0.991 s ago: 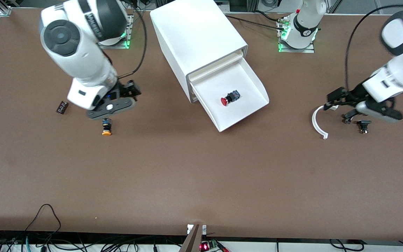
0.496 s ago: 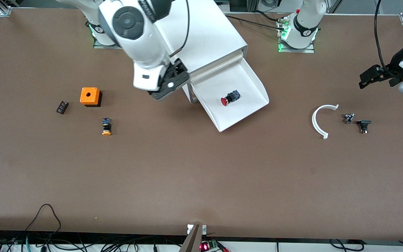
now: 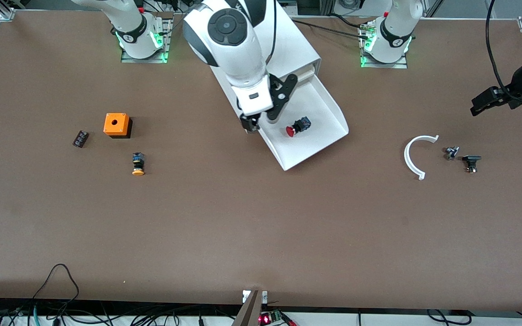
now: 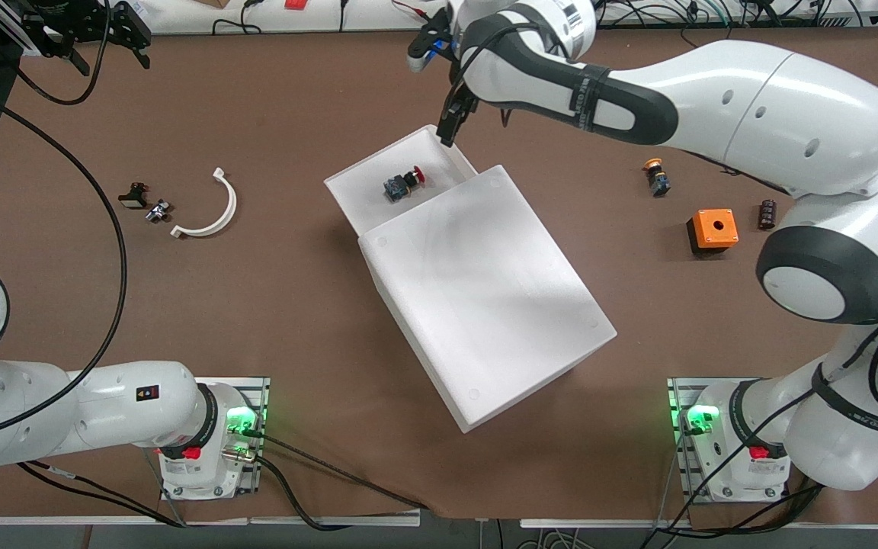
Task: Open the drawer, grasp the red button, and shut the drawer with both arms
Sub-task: 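Move the right gripper over the open drawer toward the red button, then lower the right gripper and grasp the red push button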
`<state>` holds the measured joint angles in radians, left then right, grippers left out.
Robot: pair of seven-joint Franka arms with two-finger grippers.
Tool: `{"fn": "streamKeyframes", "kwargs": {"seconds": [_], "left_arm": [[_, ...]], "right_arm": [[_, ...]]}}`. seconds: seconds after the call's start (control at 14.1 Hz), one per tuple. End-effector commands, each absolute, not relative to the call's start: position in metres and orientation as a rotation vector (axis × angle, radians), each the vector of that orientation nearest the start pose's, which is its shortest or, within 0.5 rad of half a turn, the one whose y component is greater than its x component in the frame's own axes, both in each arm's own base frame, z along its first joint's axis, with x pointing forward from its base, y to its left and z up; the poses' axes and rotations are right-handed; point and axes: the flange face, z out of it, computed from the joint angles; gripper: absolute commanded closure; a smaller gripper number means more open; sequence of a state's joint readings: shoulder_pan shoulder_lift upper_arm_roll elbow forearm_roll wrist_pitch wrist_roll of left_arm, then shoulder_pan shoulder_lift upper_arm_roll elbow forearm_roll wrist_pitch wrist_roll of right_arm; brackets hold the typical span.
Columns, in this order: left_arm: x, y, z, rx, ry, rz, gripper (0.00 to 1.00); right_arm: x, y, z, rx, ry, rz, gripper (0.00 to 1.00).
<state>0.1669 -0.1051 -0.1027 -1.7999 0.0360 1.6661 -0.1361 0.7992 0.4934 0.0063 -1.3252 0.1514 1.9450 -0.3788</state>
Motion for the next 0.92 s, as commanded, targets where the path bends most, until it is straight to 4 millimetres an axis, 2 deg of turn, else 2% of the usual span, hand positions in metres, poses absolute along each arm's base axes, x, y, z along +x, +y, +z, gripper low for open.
{"fn": "streamKeyframes", "kwargs": {"seconds": [0.0,0.14,0.28,0.5,0.85], "left_arm": [[0.523,0.038,0.584,-3.051,-0.32,0.052,0.0],[0.523,0.039,0.584,-3.052,-0.321,0.053,0.0],[0.522,0.047,0.583,-3.056,-0.348,0.056,0.0],[0.523,0.047,0.582,-3.058,-0.348,0.059,0.0],[0.523,0.048,0.581,-3.059,-0.351,0.061,0.0]], "right_arm": [[0.49,0.544,0.455,-2.3,-1.851,-0.212,0.0],[0.486,0.552,0.442,-2.165,-2.021,-0.211,0.0],[0.483,0.566,0.428,-2.065,-2.131,-0.255,0.0],[0.489,0.583,0.39,-1.939,-2.275,-0.354,0.0],[0.474,0.596,0.377,-1.902,-2.367,-0.324,0.0]]}}
